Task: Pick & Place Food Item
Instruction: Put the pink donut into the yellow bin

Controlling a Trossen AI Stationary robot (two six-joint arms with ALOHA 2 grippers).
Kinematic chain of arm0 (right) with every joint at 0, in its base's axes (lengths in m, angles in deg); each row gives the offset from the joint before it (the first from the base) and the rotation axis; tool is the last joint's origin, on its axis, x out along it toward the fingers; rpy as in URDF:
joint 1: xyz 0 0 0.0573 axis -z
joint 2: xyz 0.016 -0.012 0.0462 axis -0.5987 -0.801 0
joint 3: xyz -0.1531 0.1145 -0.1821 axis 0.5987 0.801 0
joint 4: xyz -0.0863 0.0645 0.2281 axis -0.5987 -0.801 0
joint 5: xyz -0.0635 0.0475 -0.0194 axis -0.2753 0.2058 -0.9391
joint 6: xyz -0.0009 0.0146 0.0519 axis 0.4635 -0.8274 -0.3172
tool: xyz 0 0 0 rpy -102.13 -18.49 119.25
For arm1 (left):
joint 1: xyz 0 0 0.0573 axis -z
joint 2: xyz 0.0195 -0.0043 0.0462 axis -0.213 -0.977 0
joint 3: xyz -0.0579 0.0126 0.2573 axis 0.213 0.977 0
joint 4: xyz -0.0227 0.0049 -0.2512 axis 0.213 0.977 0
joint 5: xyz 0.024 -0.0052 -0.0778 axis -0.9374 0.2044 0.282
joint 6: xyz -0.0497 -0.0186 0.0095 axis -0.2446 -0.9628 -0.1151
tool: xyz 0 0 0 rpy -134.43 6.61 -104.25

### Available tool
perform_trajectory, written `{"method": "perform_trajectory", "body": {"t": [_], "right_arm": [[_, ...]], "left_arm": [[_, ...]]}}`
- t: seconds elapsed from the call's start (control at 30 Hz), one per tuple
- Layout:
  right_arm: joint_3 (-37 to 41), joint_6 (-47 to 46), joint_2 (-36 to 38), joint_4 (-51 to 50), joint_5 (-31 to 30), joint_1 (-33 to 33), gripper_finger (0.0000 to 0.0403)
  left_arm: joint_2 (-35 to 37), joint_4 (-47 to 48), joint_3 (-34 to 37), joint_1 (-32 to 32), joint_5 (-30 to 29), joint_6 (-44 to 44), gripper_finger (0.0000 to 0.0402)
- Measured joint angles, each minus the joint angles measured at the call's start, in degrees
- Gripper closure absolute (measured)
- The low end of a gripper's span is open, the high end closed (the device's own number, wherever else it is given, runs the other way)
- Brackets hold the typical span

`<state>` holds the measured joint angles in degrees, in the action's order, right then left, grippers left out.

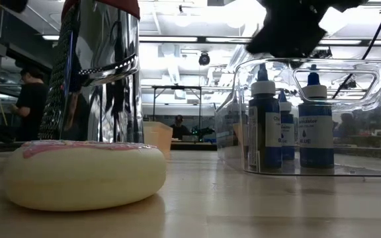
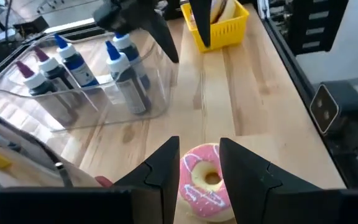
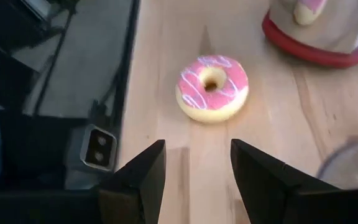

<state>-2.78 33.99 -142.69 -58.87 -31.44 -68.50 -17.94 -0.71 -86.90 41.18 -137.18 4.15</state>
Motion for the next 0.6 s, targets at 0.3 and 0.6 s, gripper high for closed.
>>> {"method": "perform_trajectory", "body": {"t": [0.3, 0.6], "right_arm": [[-0.11, -0.47, 0.13, 6.74, 2.48, -0.04, 0.0235], [-0.11, -0.53, 0.13, 6.83, 2.75, -0.04, 0.0235]], "left_arm": [[-4.81, -1.29, -0.04, -1.04, 3.59, 8.78, 0.0293], [-6.7, -5.68, -0.03, -0.66, 8.69, 18.97, 0.0293]]}}
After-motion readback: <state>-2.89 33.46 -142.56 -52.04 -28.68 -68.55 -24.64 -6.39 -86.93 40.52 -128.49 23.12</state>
